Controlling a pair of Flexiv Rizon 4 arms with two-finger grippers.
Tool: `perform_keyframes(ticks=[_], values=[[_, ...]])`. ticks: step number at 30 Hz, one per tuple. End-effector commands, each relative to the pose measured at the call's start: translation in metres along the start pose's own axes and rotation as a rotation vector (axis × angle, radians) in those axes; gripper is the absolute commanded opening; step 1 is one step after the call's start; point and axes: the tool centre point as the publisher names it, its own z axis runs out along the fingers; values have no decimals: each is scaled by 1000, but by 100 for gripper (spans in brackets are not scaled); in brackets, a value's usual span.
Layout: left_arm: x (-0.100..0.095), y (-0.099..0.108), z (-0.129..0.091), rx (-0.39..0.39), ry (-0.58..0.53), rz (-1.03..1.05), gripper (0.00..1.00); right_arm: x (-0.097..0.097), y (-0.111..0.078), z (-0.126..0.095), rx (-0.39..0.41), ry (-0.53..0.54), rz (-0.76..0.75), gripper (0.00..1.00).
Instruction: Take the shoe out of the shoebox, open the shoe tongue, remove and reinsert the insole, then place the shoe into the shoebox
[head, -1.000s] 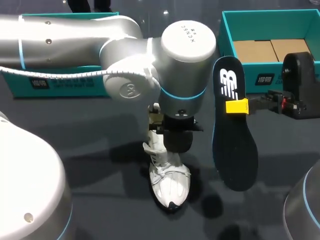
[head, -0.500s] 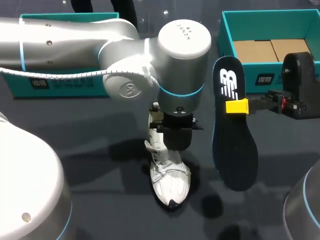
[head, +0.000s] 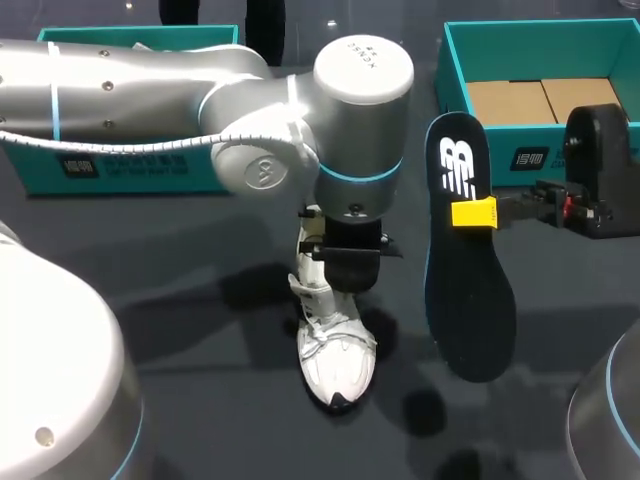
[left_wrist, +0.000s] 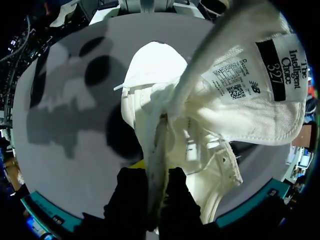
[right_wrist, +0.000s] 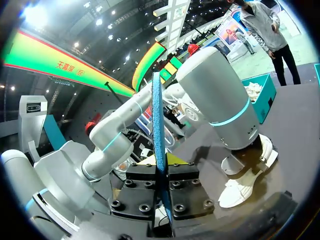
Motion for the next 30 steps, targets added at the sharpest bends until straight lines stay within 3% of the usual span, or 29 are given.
perform_keyframes(ticks=[1,11,12,13,15,17,19,25,30], values=[[-8,3,7,12,19,-1,0,4,-4,-1,-6,-9,0,0],[-13,7,20,40,46,8,0,4,-4,-1,-6,-9,0,0],[-13,7,20,40,47,9,13,4,-4,-1,-6,-9,0,0],[-12,8,20,49,42,12,35,4,-4,-1,-6,-9,0,0],[-11,9,15,43,31,11,49,4,-4,-1,-6,-9,0,0],[-11,10,8,30,11,13,88,4,-4,-1,-6,-9,0,0],[-10,11,-2,16,-13,19,100,4,-4,-1,-6,-9,0,0],[-3,12,-45,-41,-120,38,100,4,-4,-1,-6,-9,0,0],[6,13,-89,-103,-288,33,100,4,-4,-1,-6,-9,0,0]])
